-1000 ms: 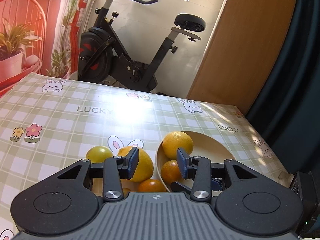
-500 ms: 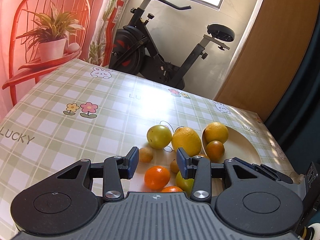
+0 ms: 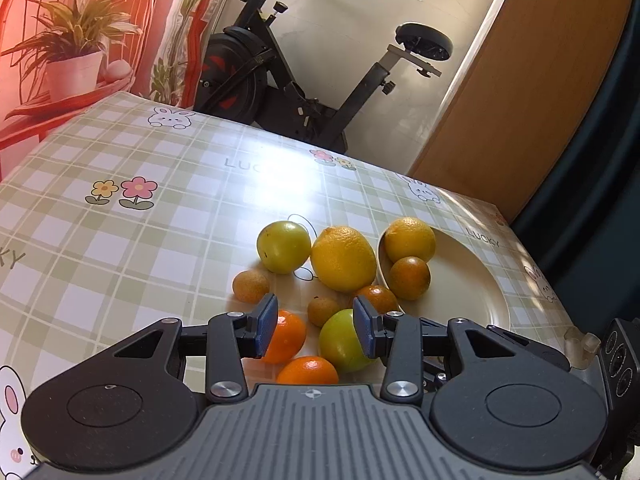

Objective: Organize fruits
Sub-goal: 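Move the left gripper down to the green apple in the pile, then close the left gripper around the green apple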

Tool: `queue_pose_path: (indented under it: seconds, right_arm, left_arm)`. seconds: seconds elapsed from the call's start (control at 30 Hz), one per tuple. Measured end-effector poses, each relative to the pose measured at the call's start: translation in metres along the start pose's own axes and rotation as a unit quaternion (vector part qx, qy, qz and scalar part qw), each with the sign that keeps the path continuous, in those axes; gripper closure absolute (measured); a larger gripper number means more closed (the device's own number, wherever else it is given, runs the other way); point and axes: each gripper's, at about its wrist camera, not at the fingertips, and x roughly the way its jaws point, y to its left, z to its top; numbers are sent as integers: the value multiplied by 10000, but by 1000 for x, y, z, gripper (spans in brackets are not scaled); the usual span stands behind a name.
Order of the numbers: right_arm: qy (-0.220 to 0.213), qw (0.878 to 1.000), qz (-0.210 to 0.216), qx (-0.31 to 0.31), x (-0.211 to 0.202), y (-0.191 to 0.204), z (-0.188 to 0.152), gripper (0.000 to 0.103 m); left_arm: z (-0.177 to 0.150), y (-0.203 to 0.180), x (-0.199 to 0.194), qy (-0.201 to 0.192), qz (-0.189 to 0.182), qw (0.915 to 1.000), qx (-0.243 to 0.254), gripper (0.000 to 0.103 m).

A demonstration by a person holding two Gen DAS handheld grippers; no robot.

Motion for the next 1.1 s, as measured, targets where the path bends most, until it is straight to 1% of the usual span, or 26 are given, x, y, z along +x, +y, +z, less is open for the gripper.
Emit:
queue_pose_path:
  seconds: [0.13, 0.2, 0.3, 0.47, 0.6, 0.97, 1.1]
  right_arm:
    - [94, 9998, 177, -32, 3, 6, -1, 57]
    - [129, 9996, 226, -83, 4, 8, -1, 57]
    - [222, 9992, 256, -204, 8, 12, -2, 57]
    - [335, 9985, 317, -310, 14, 17, -1, 57]
    - [454, 9978, 332, -360, 19, 19, -1, 58]
    - [553, 9978, 334, -153, 22, 14, -2, 57]
    - [597, 9976, 342, -112, 23, 13, -2, 57]
  left_arm:
    - [-6, -9, 13, 165, -242, 9995, -87, 59]
    - [-10, -16, 19, 227, -251, 9994, 21, 59]
    - [-12, -20, 27, 314, -274, 9991, 35, 59]
    - [-14, -20, 34, 362, -274, 9989, 78, 58]
    - [-13, -19, 40, 385, -241, 9989, 61, 53]
    - [-13, -20, 59, 651, -144, 9976, 172, 53]
    - [-16, -22, 58, 674, -126, 9973, 257, 54]
